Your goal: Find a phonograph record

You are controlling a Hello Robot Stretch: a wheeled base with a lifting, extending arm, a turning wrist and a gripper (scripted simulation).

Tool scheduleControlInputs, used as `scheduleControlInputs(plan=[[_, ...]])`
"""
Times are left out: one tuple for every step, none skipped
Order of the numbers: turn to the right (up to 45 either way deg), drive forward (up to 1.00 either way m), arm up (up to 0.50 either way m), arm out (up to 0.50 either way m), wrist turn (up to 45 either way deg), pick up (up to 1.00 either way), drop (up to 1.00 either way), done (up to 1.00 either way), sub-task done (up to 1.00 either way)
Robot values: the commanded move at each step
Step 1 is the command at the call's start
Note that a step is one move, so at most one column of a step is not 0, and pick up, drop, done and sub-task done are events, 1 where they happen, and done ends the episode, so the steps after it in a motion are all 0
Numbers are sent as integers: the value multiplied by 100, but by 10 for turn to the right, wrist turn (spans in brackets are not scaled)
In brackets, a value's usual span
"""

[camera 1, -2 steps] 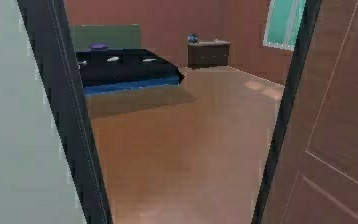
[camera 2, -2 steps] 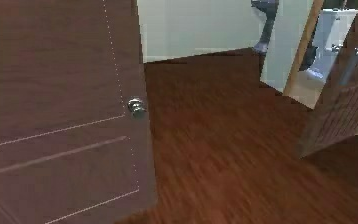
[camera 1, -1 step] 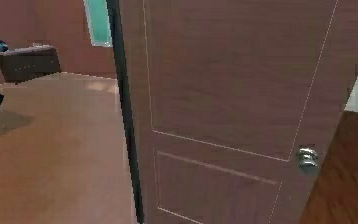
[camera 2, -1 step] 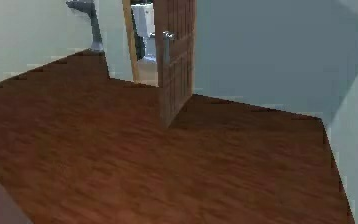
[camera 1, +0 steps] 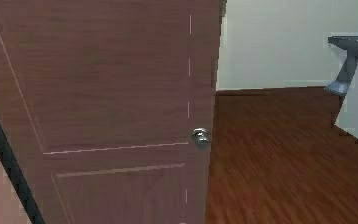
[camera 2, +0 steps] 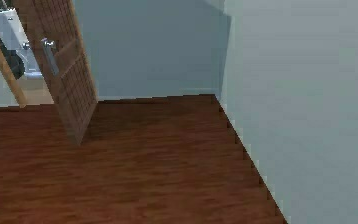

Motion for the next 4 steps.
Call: scheduleControlInputs(plan=[[0,20,0,0,0,0,0,0,0],[-450,0,0,0,0,0,0,0,0],[-330,0,0,0,0,0,0,0,0],[0,80,0,0,0,0,0,0,0]])
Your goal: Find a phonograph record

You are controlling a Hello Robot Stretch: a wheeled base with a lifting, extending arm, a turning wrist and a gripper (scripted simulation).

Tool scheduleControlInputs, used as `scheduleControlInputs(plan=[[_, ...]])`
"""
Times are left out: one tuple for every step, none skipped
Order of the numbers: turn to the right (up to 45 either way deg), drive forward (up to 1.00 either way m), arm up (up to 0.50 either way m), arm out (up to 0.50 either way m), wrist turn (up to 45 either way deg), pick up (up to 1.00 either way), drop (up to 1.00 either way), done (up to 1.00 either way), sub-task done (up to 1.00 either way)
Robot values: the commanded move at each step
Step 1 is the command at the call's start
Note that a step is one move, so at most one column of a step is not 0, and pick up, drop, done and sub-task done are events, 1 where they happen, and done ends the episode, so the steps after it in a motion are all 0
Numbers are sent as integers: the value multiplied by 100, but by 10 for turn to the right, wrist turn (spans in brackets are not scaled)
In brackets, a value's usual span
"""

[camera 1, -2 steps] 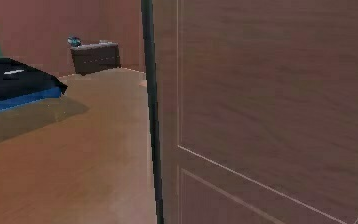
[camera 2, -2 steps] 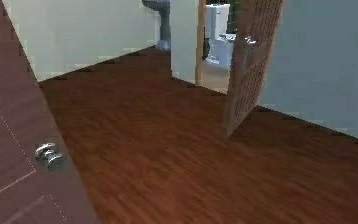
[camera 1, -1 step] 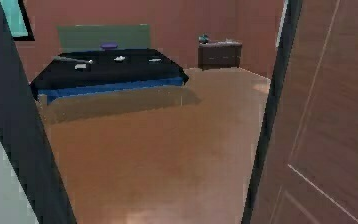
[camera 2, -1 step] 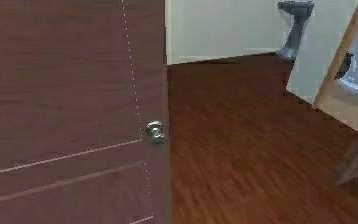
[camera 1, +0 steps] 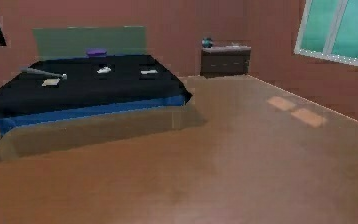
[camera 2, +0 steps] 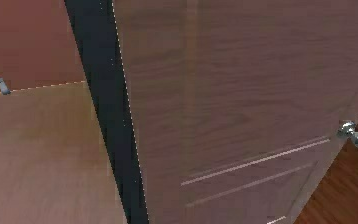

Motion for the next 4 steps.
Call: scheduleControlInputs(plan=[[120,0,0,0,0,0,0,0,0],[0,100,0,0,0,0,0,0,0],[0,100,0,0,0,0,0,0,0],[0,50,0,0,0,0,0,0,0]])
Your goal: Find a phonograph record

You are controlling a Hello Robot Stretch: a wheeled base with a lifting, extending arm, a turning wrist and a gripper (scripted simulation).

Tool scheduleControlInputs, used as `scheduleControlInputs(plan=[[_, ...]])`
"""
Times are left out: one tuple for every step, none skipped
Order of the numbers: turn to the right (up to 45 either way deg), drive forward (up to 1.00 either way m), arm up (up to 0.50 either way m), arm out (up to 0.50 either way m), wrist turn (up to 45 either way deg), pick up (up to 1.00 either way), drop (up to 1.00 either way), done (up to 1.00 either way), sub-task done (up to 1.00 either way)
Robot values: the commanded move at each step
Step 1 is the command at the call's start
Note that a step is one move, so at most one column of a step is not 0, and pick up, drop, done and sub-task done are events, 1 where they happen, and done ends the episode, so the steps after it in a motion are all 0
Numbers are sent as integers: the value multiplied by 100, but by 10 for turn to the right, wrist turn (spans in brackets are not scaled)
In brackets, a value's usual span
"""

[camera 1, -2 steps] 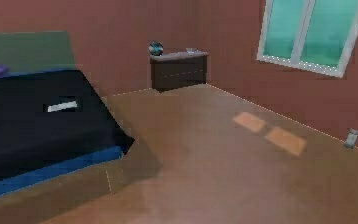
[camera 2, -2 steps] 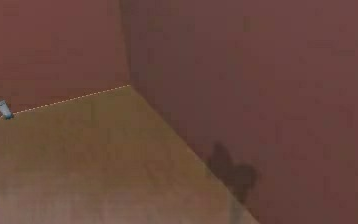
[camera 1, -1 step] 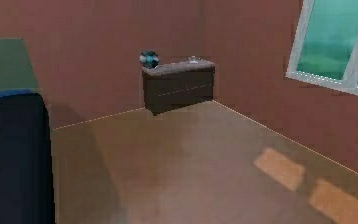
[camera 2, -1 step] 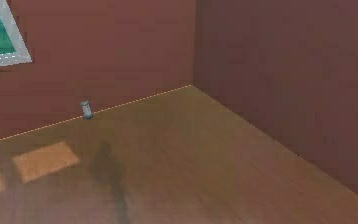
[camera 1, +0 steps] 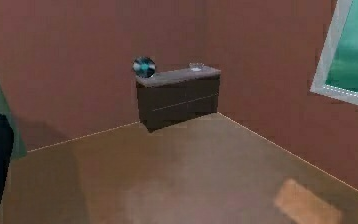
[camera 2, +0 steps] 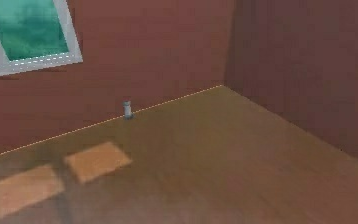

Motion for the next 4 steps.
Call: scheduleControlInputs(plan=[[-90,0,0,0,0,0,0,0,0],[-30,0,0,0,0,0,0,0,0],[450,0,0,0,0,0,0,0,0],[450,0,0,0,0,0,0,0,0]])
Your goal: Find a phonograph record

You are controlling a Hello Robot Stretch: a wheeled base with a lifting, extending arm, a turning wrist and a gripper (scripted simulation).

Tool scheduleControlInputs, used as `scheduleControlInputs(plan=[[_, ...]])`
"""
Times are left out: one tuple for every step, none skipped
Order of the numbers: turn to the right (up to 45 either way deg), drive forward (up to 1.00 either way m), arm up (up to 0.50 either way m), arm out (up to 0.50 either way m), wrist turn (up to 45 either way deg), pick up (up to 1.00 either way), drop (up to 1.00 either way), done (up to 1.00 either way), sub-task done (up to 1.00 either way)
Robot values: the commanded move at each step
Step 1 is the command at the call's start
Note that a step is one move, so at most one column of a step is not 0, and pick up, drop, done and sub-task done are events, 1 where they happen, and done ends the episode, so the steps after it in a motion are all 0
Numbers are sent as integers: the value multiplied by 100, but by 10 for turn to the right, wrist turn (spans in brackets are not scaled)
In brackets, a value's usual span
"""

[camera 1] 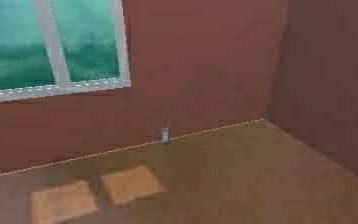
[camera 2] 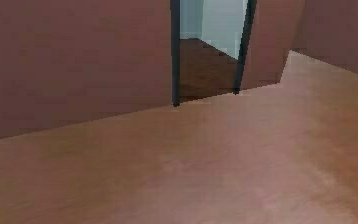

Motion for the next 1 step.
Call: scheduleControlInputs(plan=[[240,0,0,0,0,0,0,0,0]])
